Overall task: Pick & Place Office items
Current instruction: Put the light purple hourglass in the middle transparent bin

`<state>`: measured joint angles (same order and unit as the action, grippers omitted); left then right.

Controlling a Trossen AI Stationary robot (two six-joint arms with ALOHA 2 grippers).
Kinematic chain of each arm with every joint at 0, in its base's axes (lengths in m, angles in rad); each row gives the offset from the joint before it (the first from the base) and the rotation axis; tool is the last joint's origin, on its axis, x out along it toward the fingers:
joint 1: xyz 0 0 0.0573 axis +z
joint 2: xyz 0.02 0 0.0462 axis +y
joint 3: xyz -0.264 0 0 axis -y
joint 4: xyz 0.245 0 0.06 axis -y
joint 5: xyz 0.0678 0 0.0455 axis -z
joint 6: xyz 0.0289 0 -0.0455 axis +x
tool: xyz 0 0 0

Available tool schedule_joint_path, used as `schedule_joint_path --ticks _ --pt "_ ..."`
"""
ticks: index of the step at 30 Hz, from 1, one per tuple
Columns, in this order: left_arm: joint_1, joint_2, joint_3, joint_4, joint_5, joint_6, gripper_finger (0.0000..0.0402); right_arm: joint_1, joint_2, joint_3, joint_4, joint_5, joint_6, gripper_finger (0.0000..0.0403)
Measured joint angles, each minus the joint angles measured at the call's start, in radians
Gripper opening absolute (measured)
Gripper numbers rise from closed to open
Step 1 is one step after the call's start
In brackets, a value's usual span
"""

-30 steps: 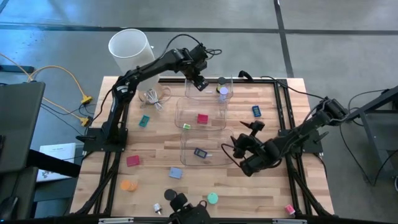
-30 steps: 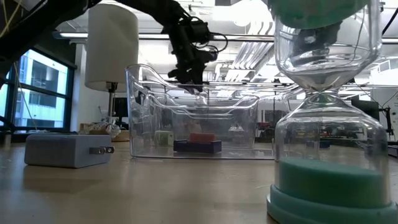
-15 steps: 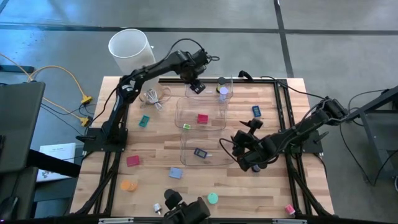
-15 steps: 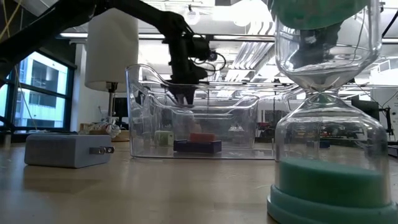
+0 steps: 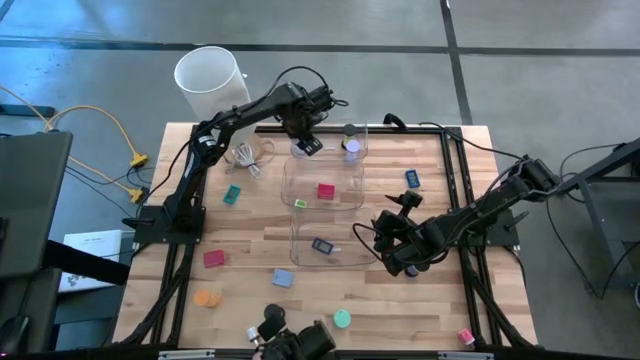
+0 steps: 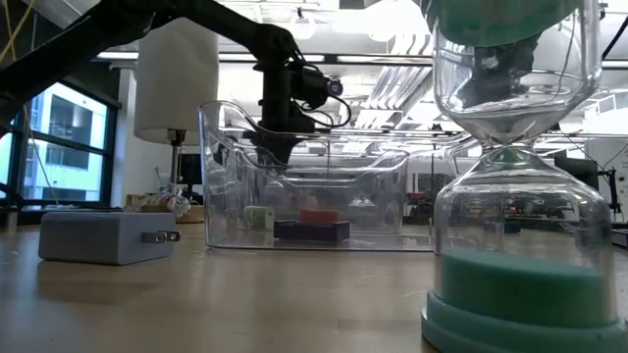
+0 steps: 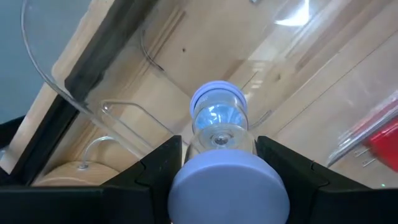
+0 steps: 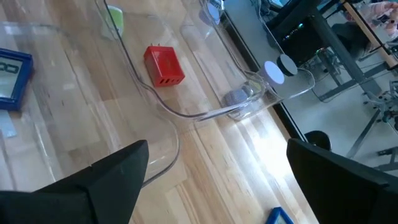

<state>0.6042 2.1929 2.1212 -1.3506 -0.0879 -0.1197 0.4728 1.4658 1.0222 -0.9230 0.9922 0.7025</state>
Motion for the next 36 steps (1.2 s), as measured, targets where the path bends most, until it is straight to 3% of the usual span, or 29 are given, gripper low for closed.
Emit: schedule_joint_path --ticks 36 --pt "0.032 0.057 -0.001 0.145 -0.032 0.097 0.0192 0.0 0.0 0.0 0.007 0.0 0.0 0.0372"
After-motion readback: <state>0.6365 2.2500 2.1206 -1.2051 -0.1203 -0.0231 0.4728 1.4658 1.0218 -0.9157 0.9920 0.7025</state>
